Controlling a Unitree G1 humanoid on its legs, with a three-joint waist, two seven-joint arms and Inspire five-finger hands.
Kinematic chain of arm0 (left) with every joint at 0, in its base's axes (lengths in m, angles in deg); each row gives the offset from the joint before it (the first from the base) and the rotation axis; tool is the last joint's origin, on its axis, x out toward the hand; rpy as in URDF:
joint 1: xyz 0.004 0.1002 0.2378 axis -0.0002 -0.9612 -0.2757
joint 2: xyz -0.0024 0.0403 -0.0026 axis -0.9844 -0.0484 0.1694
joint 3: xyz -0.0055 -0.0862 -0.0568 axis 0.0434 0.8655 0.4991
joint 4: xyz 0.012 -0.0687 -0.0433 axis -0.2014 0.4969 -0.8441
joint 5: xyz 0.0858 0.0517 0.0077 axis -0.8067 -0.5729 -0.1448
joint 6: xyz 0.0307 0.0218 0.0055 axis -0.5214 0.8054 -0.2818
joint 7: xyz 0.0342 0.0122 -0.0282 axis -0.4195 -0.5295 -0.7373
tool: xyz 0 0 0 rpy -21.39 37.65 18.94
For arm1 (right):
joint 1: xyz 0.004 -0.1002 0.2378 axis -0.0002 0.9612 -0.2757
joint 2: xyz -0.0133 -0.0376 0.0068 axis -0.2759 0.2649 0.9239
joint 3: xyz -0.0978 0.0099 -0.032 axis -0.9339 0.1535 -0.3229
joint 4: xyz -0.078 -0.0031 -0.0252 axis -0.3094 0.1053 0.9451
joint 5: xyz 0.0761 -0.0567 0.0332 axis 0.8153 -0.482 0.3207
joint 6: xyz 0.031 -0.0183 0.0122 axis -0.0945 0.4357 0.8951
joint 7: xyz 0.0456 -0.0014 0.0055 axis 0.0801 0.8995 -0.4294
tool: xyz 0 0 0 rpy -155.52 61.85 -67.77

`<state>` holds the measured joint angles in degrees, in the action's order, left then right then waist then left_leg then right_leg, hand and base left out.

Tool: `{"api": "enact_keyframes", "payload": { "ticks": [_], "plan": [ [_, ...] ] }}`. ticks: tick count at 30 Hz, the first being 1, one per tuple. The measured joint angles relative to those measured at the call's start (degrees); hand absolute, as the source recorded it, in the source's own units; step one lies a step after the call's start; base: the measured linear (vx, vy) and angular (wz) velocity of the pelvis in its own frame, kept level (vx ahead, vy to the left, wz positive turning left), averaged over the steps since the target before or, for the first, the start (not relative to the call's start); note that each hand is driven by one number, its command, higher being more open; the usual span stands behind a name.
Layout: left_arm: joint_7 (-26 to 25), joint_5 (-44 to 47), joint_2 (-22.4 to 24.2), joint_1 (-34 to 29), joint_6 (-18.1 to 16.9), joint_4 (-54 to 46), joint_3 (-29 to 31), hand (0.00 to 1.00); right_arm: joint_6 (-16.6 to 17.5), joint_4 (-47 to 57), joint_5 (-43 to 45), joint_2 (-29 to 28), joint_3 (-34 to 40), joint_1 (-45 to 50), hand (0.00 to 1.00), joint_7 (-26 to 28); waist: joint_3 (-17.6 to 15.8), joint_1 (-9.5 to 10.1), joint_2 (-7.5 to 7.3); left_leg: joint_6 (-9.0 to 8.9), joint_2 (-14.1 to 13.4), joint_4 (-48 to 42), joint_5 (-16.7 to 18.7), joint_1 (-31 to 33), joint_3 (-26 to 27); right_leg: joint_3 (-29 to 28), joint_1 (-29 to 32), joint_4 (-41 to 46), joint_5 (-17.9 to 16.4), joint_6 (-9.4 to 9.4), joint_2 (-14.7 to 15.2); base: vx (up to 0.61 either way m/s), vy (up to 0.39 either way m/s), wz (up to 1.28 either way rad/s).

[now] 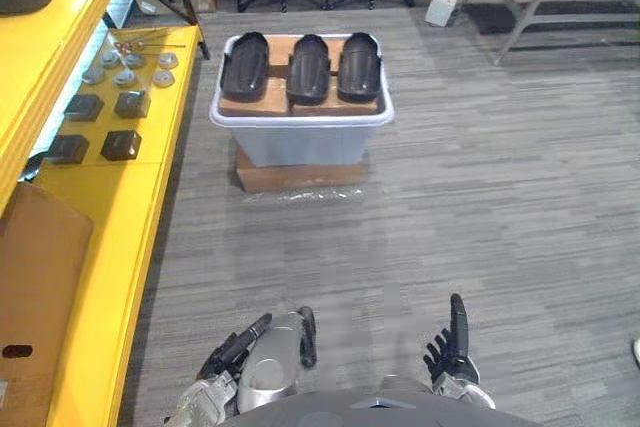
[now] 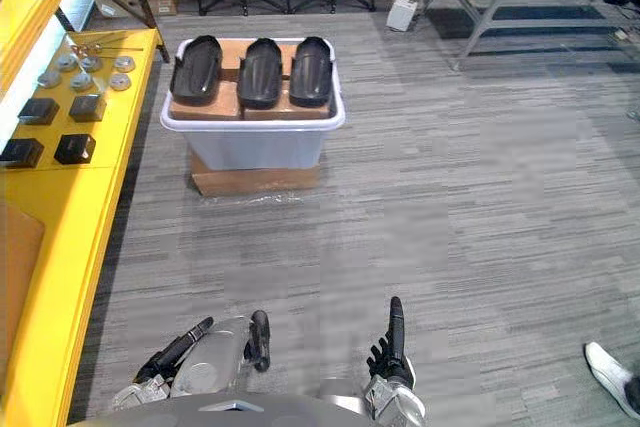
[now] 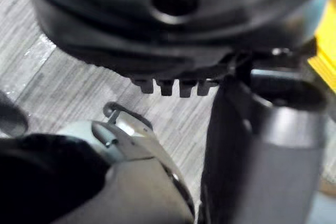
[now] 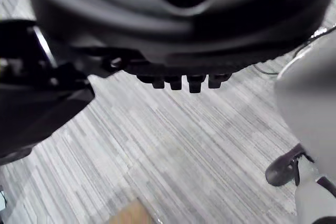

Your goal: Walk over and take three plastic housings, then place them on the shelf

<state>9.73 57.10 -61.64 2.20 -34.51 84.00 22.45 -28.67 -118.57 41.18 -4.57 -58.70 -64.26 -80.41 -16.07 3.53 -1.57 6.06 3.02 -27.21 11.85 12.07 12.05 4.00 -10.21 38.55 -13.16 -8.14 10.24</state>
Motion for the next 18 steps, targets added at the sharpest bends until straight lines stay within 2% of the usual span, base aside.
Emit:
{"api": "enact_keyframes", "payload": {
  "ticks": [1, 2, 3, 4, 5, 7, 8, 9, 10, 11, 12, 13, 14, 16, 17, 18],
  "plan": [
    [0.03, -0.12, -0.73, 0.26, 0.21, 0.34, -1.01, 1.0, -0.05, -0.09, -0.02, -0.29, 0.23, 0.16, 1.0, 0.04, 0.21, -0.57, -0.43, 0.28, 1.37, 0.94, 0.17, -1.19, -0.72, -1.16, 2.46, 5.11, 2.94, -0.87, 0.66, 0.44, 0.237, 0.57],
    [0.06, -0.26, -1.98, 0.65, 0.59, 0.71, -2.99, 1.0, 0.17, -0.15, -0.07, -0.3, 0.39, -0.01, 1.0, -0.01, 0.55, -1.3, -0.96, 0.51, 3.49, 2.57, 0.31, -3.39, -2.16, -2.93, 7.6, 16.52, 5.46, -2.35, 1.26, 0.33, 0.146, 0.58],
    [0.07, -0.26, -2.41, 1.01, 0.88, 0.82, -3.9, 1.0, 0.28, -0.28, -0.07, -0.15, 0.65, -0.17, 1.0, -0.11, 0.62, -1.7, -0.98, 0.74, 4.2, 3.36, 0.49, -4.57, -3.14, -2.68, 9.84, 20.96, 5.19, -1.9, 1.48, 0.46, 0.158, 0.79],
    [-0.13, -0.14, -2.65, 1.43, 0.96, 0.83, -5.85, 1.0, 0.52, -1.16, 0.01, 0.79, 0.63, -0.8, 1.0, -0.33, 0.76, -2.42, -0.66, 0.84, 4.99, 5.75, 0.49, -8.07, -4.49, -0.58, 14.79, 26.55, 3.13, 1.5, 1.69, 0.38, 0.11, 0.58],
    [-0.18, 0.03, -2.54, 1.69, 0.93, 0.82, -6.47, 1.0, 0.56, -1.31, 0.03, 1.08, 0.63, -0.93, 1.0, -0.35, 0.77, -2.35, -0.39, 1.21, 5.02, 6.81, 0.27, -9.47, -4.94, 0.53, 16.47, 26.45, 2.54, 2.47, 1.7, 0.45, 0.126, 0.55],
    [-0.16, 0.28, -2.21, 2.12, 0.45, 0.79, -8.25, 1.0, 1.42, -2.0, 0.04, 1.64, 0.62, -1.56, 1.0, -0.71, 0.52, -2.27, 0.13, 1.42, 4.88, 9.82, -0.01, -13.79, -6.38, 4.56, 19.38, 20.08, -0.42, 3.25, 1.62, 0.34, 0.075, 0.32],
    [-0.16, 0.24, -1.43, 2.48, 0.33, 0.72, -8.47, 1.0, 1.48, -2.12, 0.01, 1.89, 0.81, -1.69, 1.0, -1.35, 0.36, -2.33, 0.41, 1.16, 4.28, 10.91, 0.14, -16.2, -6.99, 7.83, 19.97, 12.15, -1.45, 4.02, 1.44, 0.44, 0.022, 0.34],
    [-0.14, 0.13, -0.83, 3.0, 0.29, 0.23, -8.69, 1.0, 1.46, -2.13, 0.04, 1.89, 1.28, -1.58, 1.0, -1.57, 0.12, -2.3, 0.87, 0.04, 3.45, 11.54, 0.81, -18.23, -7.36, 9.77, 20.1, 3.95, -1.57, 4.29, 0.68, 0.44, 0.002, 0.33],
    [-0.14, 0.1, -0.44, 3.13, 0.19, 0.04, -8.69, 1.0, 1.48, -2.09, 0.06, 1.89, 1.36, -1.57, 1.0, -1.61, 0.13, -2.32, 0.86, -0.73, 2.91, 11.56, 1.27, -19.07, -7.57, 10.07, 20.11, 0.06, -1.47, 4.39, 0.02, 0.43, -0.031, 0.33],
    [-0.2, -0.21, -0.24, 3.41, -0.09, -0.2, -8.86, 1.0, 1.54, -2.0, 0.15, 1.88, 1.46, -1.51, 1.0, -1.6, -0.23, -2.39, 1.78, -1.98, 1.71, 11.49, 2.1, -20.35, -8.56, 9.84, 20.56, -6.51, -1.08, 4.21, -1.59, 0.35, -0.066, 0.44],
    [-0.15, -0.22, -0.18, 3.61, -0.06, -0.25, -9.13, 1.0, 1.7, -1.96, 0.19, 1.92, 1.45, -1.24, 1.0, -1.54, 0.28, -2.76, 2.16, -2.58, 0.38, 11.37, 3.26, -20.95, -10.13, 9.61, 21.22, -12.18, -0.25, 3.61, -3.0, 0.35, -0.084, 0.49],
    [-0.16, -0.21, -0.19, 3.67, -0.06, -0.39, -9.33, 1.0, 1.76, -1.96, 0.16, 1.84, 1.36, -0.98, 1.0, -1.55, 0.7, -2.91, 1.89, -2.81, 0.06, 11.35, 3.77, -21.07, -10.8, 9.32, 21.35, -14.44, 0.7, 3.8, -3.43, 0.36, -0.132, 0.57],
    [-0.4, -0.16, -0.43, 3.5, 0.0, -0.88, -9.46, 1.0, 1.88, -1.93, 0.15, 1.36, 1.14, -0.15, 1.0, -1.42, 1.14, -2.78, 0.94, -4.04, -0.08, 11.36, 4.68, -21.73, -11.39, 8.5, 21.92, -16.92, 3.0, 4.39, -3.32, 0.37, -0.185, 0.53],
    [-1.16, 0.11, -0.49, 2.95, 0.12, -1.33, -9.45, 1.0, 1.97, -1.62, 0.22, 0.63, 1.15, 0.88, 1.0, -1.45, 1.82, -2.65, 0.04, -6.08, -0.58, 11.26, 6.7, -23.62, -11.68, 8.41, 21.6, -17.77, 5.53, 5.08, -2.84, 0.4, -0.239, 0.46],
    [-2.14, 0.41, -0.49, 2.28, 0.14, -1.51, -9.36, 1.0, 1.91, -1.58, 0.24, 0.2, 1.13, 1.56, 1.0, -1.5, 2.4, -2.64, -0.57, -8.05, -0.98, 10.54, 7.92, -24.61, -11.56, 8.69, 20.87, -17.39, 8.71, 6.4, -2.59, 0.35, -0.23, 0.33],
    [-2.96, 1.16, -0.06, 1.58, 0.23, -1.45, -9.19, 1.0, 1.45, -1.52, 0.64, 0.41, 1.12, 1.82, 1.0, -1.46, 2.98, -2.8, -0.09, -9.36, -2.42, 8.18, 8.78, -24.36, -11.24, 9.92, 20.59, -15.96, 9.01, 7.31, -3.19, 0.5, -0.364, 0.3]
  ]
}}
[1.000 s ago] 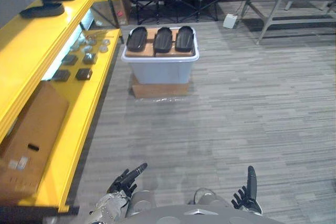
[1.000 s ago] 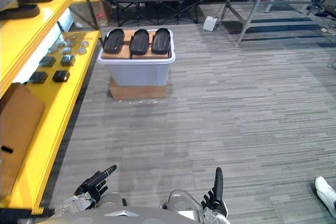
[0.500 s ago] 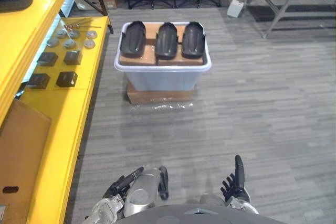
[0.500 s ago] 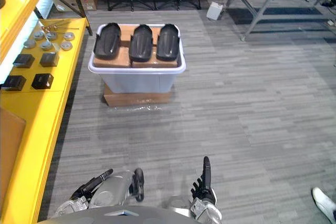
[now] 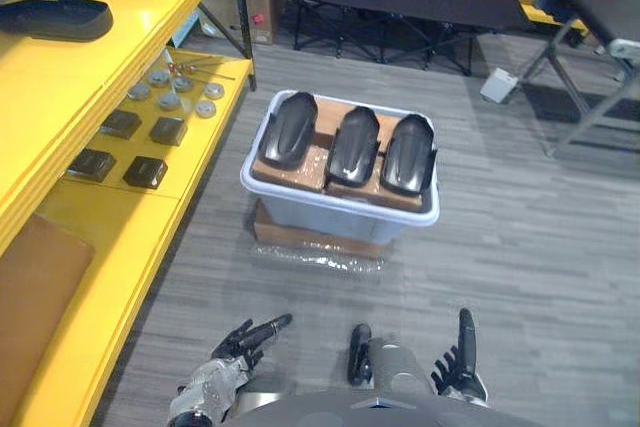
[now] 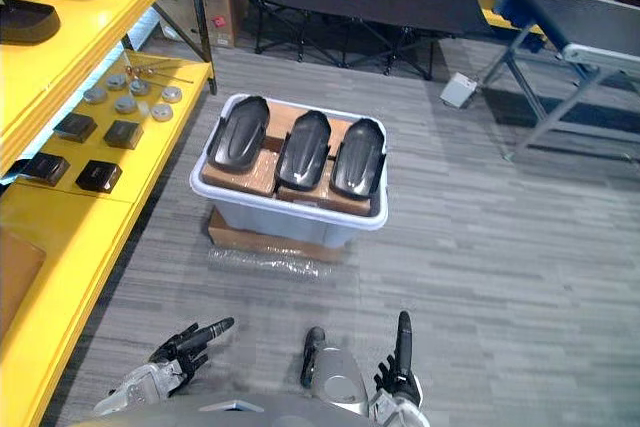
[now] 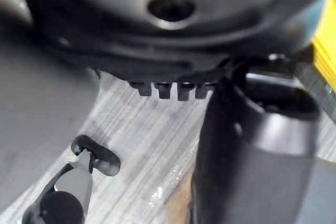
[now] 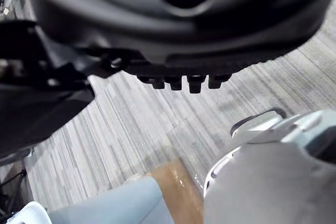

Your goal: Walk over and take three plastic housings, then place them on the shelf

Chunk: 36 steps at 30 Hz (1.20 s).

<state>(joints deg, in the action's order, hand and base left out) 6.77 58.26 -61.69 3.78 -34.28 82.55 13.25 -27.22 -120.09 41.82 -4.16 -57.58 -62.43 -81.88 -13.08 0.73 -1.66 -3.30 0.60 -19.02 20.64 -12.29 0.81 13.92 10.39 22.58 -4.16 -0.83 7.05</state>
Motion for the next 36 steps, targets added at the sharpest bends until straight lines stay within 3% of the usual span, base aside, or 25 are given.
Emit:
{"api": "enact_keyframes", "payload": {
  "ticks": [1, 2, 3, 4, 6, 7, 8, 9, 10, 13, 14, 18, 22, 27, 29, 31, 34, 36],
  "plan": [
    [-0.09, 2.13, 0.54, 0.02, 0.47, -0.43, 1.31, 1.0, -0.41, 1.53, 0.01, 0.48, -0.62, 0.18, 1.0, -0.37, 0.55, -0.38, 1.15, -0.06, -2.23, -8.74, -0.02, 3.83, 2.09, 0.53, -0.99, 0.19, -2.42, 0.89, -1.52, 0.41, -0.309, 0.17],
    [-0.04, 2.68, 1.09, 0.02, 0.39, -0.79, 1.93, 1.0, -0.4, 2.21, 0.0, 0.98, -1.04, 0.22, 1.0, -0.4, 0.58, -0.41, 2.0, -0.32, -3.45, -13.88, -0.2, 6.04, 3.01, 0.67, -1.61, -0.1, -3.0, 1.36, -2.29, 0.55, -0.375, 0.03],
    [0.47, 3.58, 1.92, 0.01, -0.43, -1.2, 2.99, 1.0, -0.41, 3.19, -0.04, 1.99, -1.82, 0.21, 1.0, -0.43, 0.21, -0.33, 3.38, -1.74, -6.5, -24.57, -2.15, 10.91, 4.3, 0.6, -3.74, -1.79, -3.63, 2.18, -4.23, 0.38, -0.212, -0.1],
    [0.62, 3.6, 1.98, -0.06, -1.02, -1.2, 3.36, 1.0, -0.39, 3.31, -0.08, 2.34, -2.03, 0.19, 1.0, -0.42, 0.26, -0.28, 3.96, -1.44, -8.05, -27.98, -1.79, 12.2, 5.08, 0.59, -5.11, -2.79, -3.78, 2.49, -4.96, 0.36, -0.178, -0.15],
    [0.53, 3.51, 2.41, -0.15, -2.25, -0.91, 3.25, 1.0, -0.29, 3.24, -0.62, 2.52, -1.97, 0.17, 1.0, -0.31, 0.26, -0.33, 4.47, -1.66, -10.94, -27.79, -0.53, 12.96, 7.07, 0.63, -10.14, -5.51, -3.86, 2.66, -5.32, 0.27, -0.098, -0.18],
    [0.56, 3.35, 1.92, -0.46, -3.33, -0.93, 2.6, 1.0, 0.18, 3.74, -0.67, 2.44, -2.1, 0.23, 1.0, 0.31, 0.28, -0.57, 4.26, -1.59, -11.25, -17.86, -0.42, 12.83, 8.6, 0.5, -13.72, -8.69, -3.67, 2.32, -4.16, 0.3, -0.09, -0.12],
    [0.57, 3.21, 1.91, -0.44, -3.43, -0.93, 2.38, 1.0, 0.34, 4.39, -0.7, 2.4, -2.39, 0.37, 1.0, 0.45, 0.31, -0.78, 4.21, -1.82, -11.09, -13.1, -1.43, 12.91, 8.91, 0.79, -14.39, -9.42, -3.54, 2.01, -3.78, 0.28, -0.069, -0.02],
    [0.59, 2.73, 1.88, -0.44, -3.76, -0.94, 1.43, 1.0, 0.43, 6.23, -1.1, 2.4, -3.16, 1.12, 1.0, 0.61, 0.31, -1.04, 4.34, -1.57, -11.03, -5.54, -5.59, 13.07, 9.23, 1.2, -15.16, -10.52, -3.52, 1.58, -3.47, 0.18, 0.023, 0.1],
    [0.85, 1.24, 1.9, -0.26, -3.89, -0.98, 0.98, 1.0, 0.56, 9.78, -2.42, 2.76, -4.78, 2.78, 1.0, 0.64, 0.31, -1.1, 4.94, -1.88, -11.24, 0.75, -13.78, 13.98, 8.79, 1.41, -15.48, -10.97, -3.89, 0.83, -3.77, 0.15, 0.024, 0.06],
    [1.33, -0.51, 1.02, -0.34, -4.02, -1.11, 0.13, 1.0, 0.44, 18.67, -1.83, 2.03, -9.81, 6.66, 1.0, 1.1, 1.28, -1.09, 2.9, -1.68, -9.47, 5.13, -14.22, 12.78, 9.0, 1.06, -14.84, -10.79, -4.34, -0.33, -1.99, 0.2, 0.101, 0.07],
    [1.86, -1.12, -0.17, -0.56, -4.23, -1.35, -0.73, 1.0, 0.42, 24.86, -1.69, 1.64, -12.14, 8.88, 1.0, 2.35, 1.54, -1.36, 1.23, -1.17, -8.18, 7.77, -15.28, 12.54, 9.7, 0.7, -13.83, -10.94, -4.37, -0.95, -0.99, 0.1, 0.093, -0.02],
    [1.99, -0.94, -3.65, -1.0, -2.94, -1.49, -3.63, 1.0, -0.5, 35.74, -1.79, 1.93, -13.36, 10.68, 1.0, 4.02, 2.08, -1.73, -1.35, -0.58, -6.59, 9.76, -15.7, 11.29, 10.97, -0.52, -14.81, -13.62, -3.24, -2.67, 0.06, 0.09, 0.082, -0.09],
    [2.0, -0.93, -4.69, -1.24, -2.7, -0.06, -4.22, 1.0, -1.64, 46.56, -1.86, 4.18, -9.89, 11.29, 1.0, 3.86, 2.21, -2.81, -1.61, 0.07, -5.77, 10.26, -15.21, 9.8, 12.53, -2.43, -15.73, -14.77, -2.55, -3.62, 0.71, 0.05, 0.076, -0.2],
    [2.16, -0.67, -6.19, -3.38, -2.89, 2.73, -4.72, 1.0, -1.66, 55.36, -1.83, 9.66, 1.48, 8.77, 1.0, 2.31, 2.22, -4.37, -1.59, 0.34, -5.75, 10.24, -14.43, 8.65, 13.67, -4.56, -15.99, -14.88, -1.41, -4.25, 0.71, -0.02, 0.045, -0.15],
    [2.4, -0.54, -6.42, -3.7, -2.82, 3.91, -3.92, 1.0, -2.06, 55.45, -1.9, 11.37, 2.94, 7.57, 1.0, 1.43, 2.21, -4.83, -1.6, 0.4, -5.7, 10.26, -14.18, 8.27, 13.68, -4.85, -16.32, -15.07, -1.22, -4.38, 0.72, -0.06, 0.026, -0.13],
    [2.89, -1.03, -6.84, -4.87, -3.13, 4.6, -3.64, 1.0, -4.59, 54.85, -1.67, 13.39, 3.51, 4.99, 1.0, -0.11, 2.11, -4.97, -1.35, 0.52, -5.64, 10.34, -13.49, 8.18, 13.29, -5.19, -16.58, -15.8, -0.78, -4.38, 0.64, -0.11, 0.025, -0.12],
    [3.41, -1.38, -6.83, -5.57, -3.13, 4.79, -3.7, 1.0, -7.22, 46.96, -2.51, 16.77, 3.95, -1.59, 1.0, -5.07, 0.9, -5.18, -0.87, 0.94, -5.54, 6.17, -11.88, 11.68, 11.29, -4.67, -15.78, -15.62, -0.84, -4.42, 0.8, -0.14, 0.023, 0.18],
    [4.09, -1.28, -5.75, -4.68, -4.0, 3.86, -3.66, 1.0, -7.83, 39.02, -2.74, 19.84, 4.93, -8.56, 1.0, -9.59, -2.26, -4.74, 1.12, 1.37, -6.4, -0.65, -9.98, 17.4, 8.96, -3.08, -13.77, -14.62, -0.75, -4.56, 0.38, -0.22, 0.041, 0.47]
  ]
}}
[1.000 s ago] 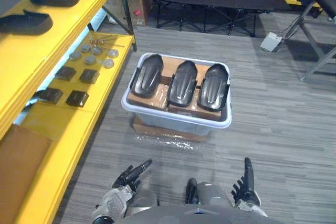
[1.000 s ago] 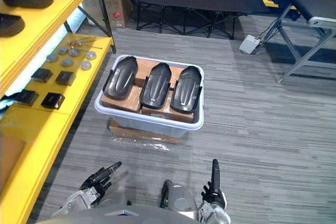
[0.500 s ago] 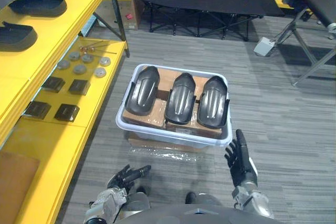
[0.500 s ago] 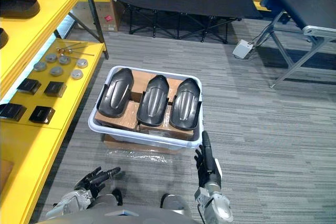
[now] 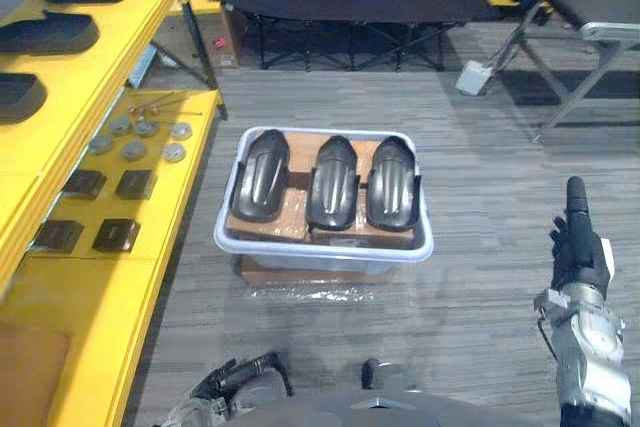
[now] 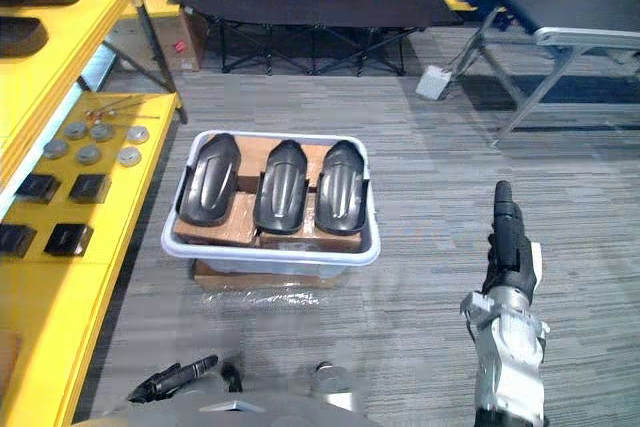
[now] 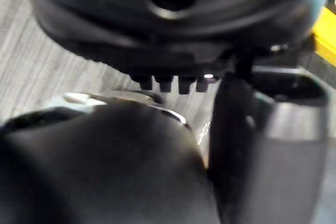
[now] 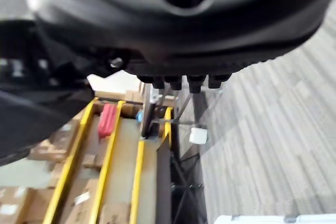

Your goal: Walk over and take three plastic housings, then place them on the shelf

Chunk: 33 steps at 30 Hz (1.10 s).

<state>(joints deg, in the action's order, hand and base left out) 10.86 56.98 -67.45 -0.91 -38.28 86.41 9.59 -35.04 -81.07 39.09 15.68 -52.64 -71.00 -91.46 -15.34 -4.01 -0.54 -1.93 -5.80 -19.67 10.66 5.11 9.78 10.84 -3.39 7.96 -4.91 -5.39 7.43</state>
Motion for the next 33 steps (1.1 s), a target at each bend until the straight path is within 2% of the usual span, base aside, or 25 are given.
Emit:
{"api": "enact_keyframes", "payload": {
  "ticks": [1, 2, 3, 5, 8, 9, 15, 18, 22, 26, 33],
  "plan": [
    [0.33, -0.01, 0.1, 0.65, -0.47, -0.78, -0.19, 1.0, -0.01, -2.19, 0.01, 1.25, 0.08, -2.11, 1.0, -1.69, -1.44, 0.2, 0.71, 0.44, -0.28, -2.01, 0.33, 1.65, -0.81, 0.45, 0.71, 0.6, 0.02, -0.03, -0.22, -0.25, 0.057, 0.42],
    [0.69, -0.04, 0.05, 2.17, -1.2, -1.6, -1.18, 1.0, -0.05, -5.91, 0.16, 3.18, 0.07, -6.18, 1.0, -4.31, -4.03, 1.15, 2.04, 0.65, -0.79, -4.82, 0.85, 4.15, -1.86, 1.07, 1.98, 1.6, 0.17, -0.22, -0.66, -0.23, 0.067, 0.36],
    [0.7, -0.05, -0.27, 3.35, -2.23, -2.16, -1.7, 1.0, -0.06, -8.94, 1.36, 4.16, -0.07, -10.47, 1.0, -6.44, -6.36, 1.73, 2.41, 0.54, -0.82, -6.07, 0.98, 5.68, -2.69, 1.58, 3.01, 2.51, 0.36, -0.19, -0.79, -0.21, 0.061, 0.28],
    [0.7, 0.21, -0.8, 4.6, -3.94, -3.06, -2.04, 1.0, -0.09, -12.37, 2.85, 5.14, -0.15, -15.7, 1.0, -9.29, -9.11, 3.04, 2.33, 1.01, -0.73, -6.86, 0.56, 7.11, -3.25, 1.71, 4.24, 3.46, 0.61, -0.14, -0.8, -0.17, 0.051, 0.16],
    [1.28, 1.13, -1.78, 6.25, -4.77, -4.49, -3.27, 1.0, -0.09, -17.45, 3.62, 9.15, -0.94, -21.35, 1.0, -11.36, -10.03, 4.64, 2.09, 1.68, 0.24, -7.12, -0.4, 10.8, -4.6, 2.55, 7.2, 3.95, 1.11, -0.17, -0.36, -0.08, 0.048, 0.24],
    [1.56, 2.61, -1.99, 6.7, -5.16, -4.96, -4.57, 1.0, -0.11, -19.7, 3.7, 11.86, -0.96, -23.84, 1.0, -12.42, -11.02, 5.04, 2.12, 2.5, 0.92, -7.11, -1.04, 11.75, -5.16, 3.2, 7.61, 3.92, 1.4, -0.26, 0.13, -0.03, 0.067, 0.31],
    [1.98, 2.82, -2.03, 6.73, -6.46, -6.03, -7.72, 1.0, -0.9, -28.09, 4.43, 19.51, -3.23, -32.52, 1.0, -13.36, -12.08, 5.69, 3.69, 3.81, 3.2, -7.23, -1.86, 12.98, -5.79, 3.15, 8.42, 4.01, 1.66, -0.8, 1.89, 0.02, 0.066, 0.13],
    [2.22, 3.16, -1.96, 7.95, -6.7, -5.94, -8.92, 1.0, -4.16, -33.19, 1.85, 23.24, -6.07, -36.36, 1.0, -12.71, -12.67, 6.53, 5.0, 4.15, 3.51, -7.72, -2.07, 14.94, -6.1, 3.18, 10.59, 5.2, 1.49, -0.94, 2.28, 0.01, 0.022, 0.05],
    [2.47, 5.23, -1.79, 8.64, -7.85, -5.48, -10.61, 1.0, -9.07, -36.28, -2.61, 24.4, -8.84, -40.12, 1.0, -11.42, -13.24, 7.16, 6.25, 4.21, 3.87, -8.55, -2.13, 16.8, -6.41, 3.21, 13.85, 9.66, -0.63, -1.12, 3.25, -0.02, -0.007, 0.06],
    [2.87, 6.19, -1.14, 9.42, -8.75, -5.28, -11.18, 1.0, -11.48, -36.33, -4.74, 27.89, -12.16, -40.85, 1.0, -9.24, -13.5, 8.32, 7.46, 4.2, 4.09, -9.46, -2.13, 19.02, -6.59, 3.21, 17.52, 13.99, -2.33, -0.94, 4.06, -0.04, -0.018, 0.04],
    [2.93, 9.73, -0.72, 10.63, -8.67, -4.55, -11.58, 1.0, -12.6, -36.38, -13.44, 30.9, -16.74, -45.48, 1.0, -6.89, -13.48, 8.81, 7.87, 3.83, 4.2, -10.3, -2.68, 22.94, -7.23, 3.55, 22.51, 18.56, -3.81, -0.46, 4.84, -0.05, -0.019, 0.04]
  ]
}}
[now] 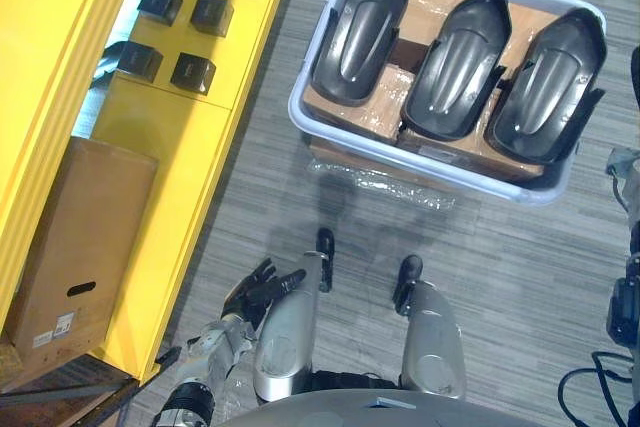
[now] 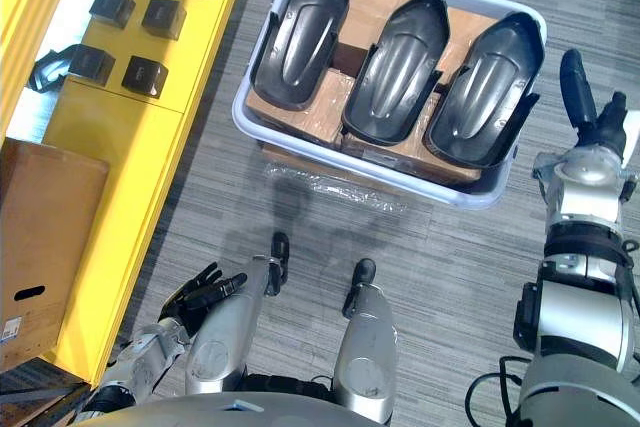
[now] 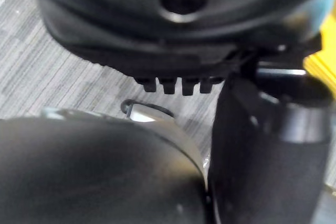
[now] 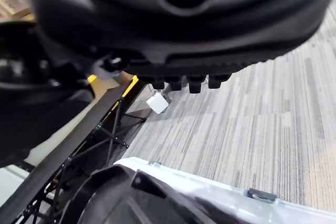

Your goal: Walk over and take three plastic housings, then place them on the shelf

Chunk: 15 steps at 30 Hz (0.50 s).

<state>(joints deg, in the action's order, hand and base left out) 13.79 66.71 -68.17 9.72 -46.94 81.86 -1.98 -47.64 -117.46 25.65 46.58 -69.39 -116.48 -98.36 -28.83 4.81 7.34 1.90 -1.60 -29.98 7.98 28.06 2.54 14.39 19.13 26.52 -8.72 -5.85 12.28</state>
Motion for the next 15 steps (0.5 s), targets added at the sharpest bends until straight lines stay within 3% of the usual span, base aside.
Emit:
{"api": "enact_keyframes", "payload": {
  "ticks": [10, 15],
  "plan": [
    [0.14, 2.03, -0.08, 0.48, 0.12, -1.36, -1.13, 1.0, -5.41, -0.12, -11.89, 0.35, -7.52, -5.06, 1.0, 10.47, 0.01, 1.54, 0.01, -0.7, 0.01, -1.03, -1.1, 3.23, -1.55, 1.11, 3.44, 3.87, -1.52, 0.98, 0.68, -0.02, -0.023, 0.09],
    [0.0, 2.33, -0.07, 0.49, 0.12, -1.65, -1.3, 1.0, -6.45, -2.03, -16.08, 0.5, -9.68, -6.93, 1.0, 15.03, 0.01, 1.7, 0.01, -0.71, -0.05, -1.5, -1.12, 3.69, -1.57, 1.09, 3.92, 4.49, -1.64, 1.1, 0.74, 0.0, 0.0, 0.0]
  ]
}}
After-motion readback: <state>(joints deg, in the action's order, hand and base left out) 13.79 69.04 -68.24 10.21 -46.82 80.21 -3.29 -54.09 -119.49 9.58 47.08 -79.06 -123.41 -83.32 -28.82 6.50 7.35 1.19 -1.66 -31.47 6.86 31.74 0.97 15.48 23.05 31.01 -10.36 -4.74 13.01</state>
